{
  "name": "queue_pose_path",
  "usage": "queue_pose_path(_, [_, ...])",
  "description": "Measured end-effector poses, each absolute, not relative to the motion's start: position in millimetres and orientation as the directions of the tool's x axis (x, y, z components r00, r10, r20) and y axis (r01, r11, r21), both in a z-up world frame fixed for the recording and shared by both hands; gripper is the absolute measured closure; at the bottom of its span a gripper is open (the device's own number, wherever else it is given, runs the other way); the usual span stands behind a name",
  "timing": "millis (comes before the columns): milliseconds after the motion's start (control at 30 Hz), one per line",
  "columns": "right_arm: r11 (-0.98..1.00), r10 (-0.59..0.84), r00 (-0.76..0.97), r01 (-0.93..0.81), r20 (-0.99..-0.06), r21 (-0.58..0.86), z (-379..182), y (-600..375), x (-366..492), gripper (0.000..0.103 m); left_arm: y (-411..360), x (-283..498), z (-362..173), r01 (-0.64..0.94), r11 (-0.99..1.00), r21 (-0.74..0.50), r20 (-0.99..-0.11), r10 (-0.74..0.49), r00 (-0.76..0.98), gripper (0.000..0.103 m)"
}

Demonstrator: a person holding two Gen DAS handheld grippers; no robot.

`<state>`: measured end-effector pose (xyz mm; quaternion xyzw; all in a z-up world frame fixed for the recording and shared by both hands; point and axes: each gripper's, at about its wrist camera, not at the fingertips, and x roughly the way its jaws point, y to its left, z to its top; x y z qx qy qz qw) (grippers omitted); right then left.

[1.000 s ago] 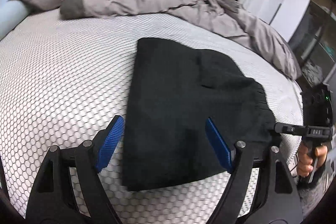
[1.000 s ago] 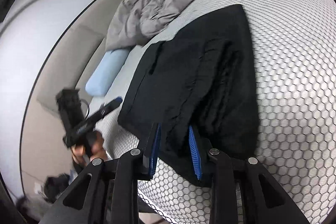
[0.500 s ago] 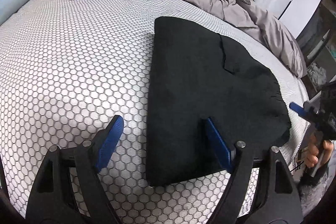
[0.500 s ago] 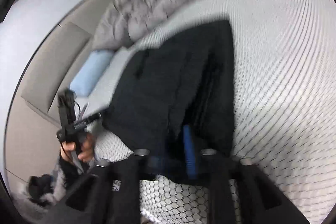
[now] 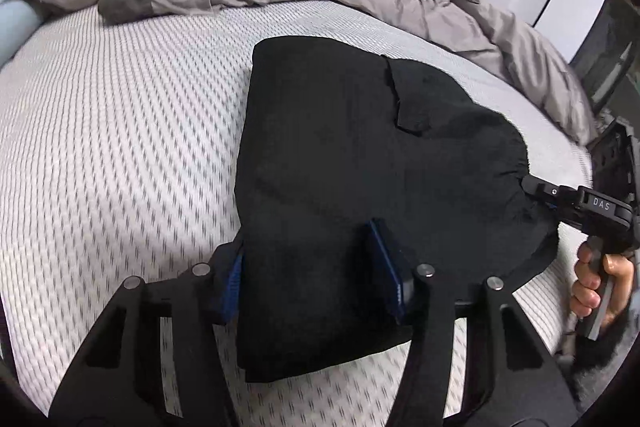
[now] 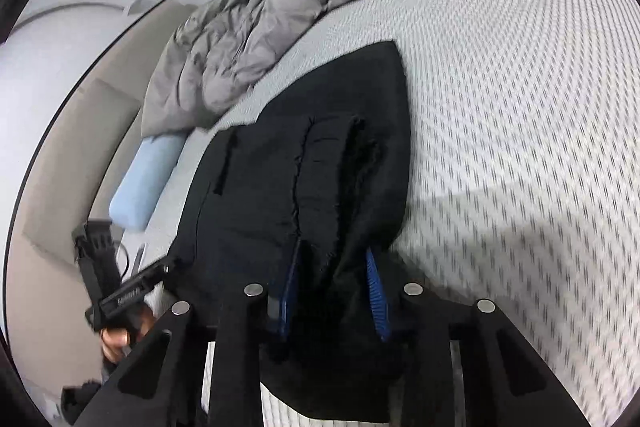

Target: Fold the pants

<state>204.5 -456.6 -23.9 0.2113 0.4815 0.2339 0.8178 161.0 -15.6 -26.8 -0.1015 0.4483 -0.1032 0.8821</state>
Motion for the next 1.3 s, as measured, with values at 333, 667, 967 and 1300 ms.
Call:
queue_pose_path(333, [0.903, 0.425, 0.441, -0.266, -0.79, 0.337, -17.0, -461.0, 183.1, 0.036, -21.6, 133.1, -15.0, 0.076, 0.991, -0.11, -0.743, -0.133, 0.656, 0.039])
queue_pose_path(667, [0.924, 0.37, 0.672, -0.341, -0.642, 0.175, 24.8, -470.0, 94.0, 0.0, -6.1, 42.6, 39.1, 0.026, 0.995, -0.095, -0.557, -0.075, 0.827, 0.001])
queue_pose_path(967, [0.913, 0.398, 0.757, -0.383, -0.518, 0.142, 38.3, -453.8, 71.0, 0.0, -12.5, 38.4, 38.7, 0.039, 0.989, -0.145, -0.528, -0.11, 0.842, 0.001])
queue_pose_path(1300, [0.901, 0.42, 0.766, -0.416, -0.486, 0.123, 46.0, -436.7, 72.1, 0.0, -21.0, 37.0, 44.1, 0.068, 0.991, -0.116, -0.496, -0.117, 0.86, 0.001])
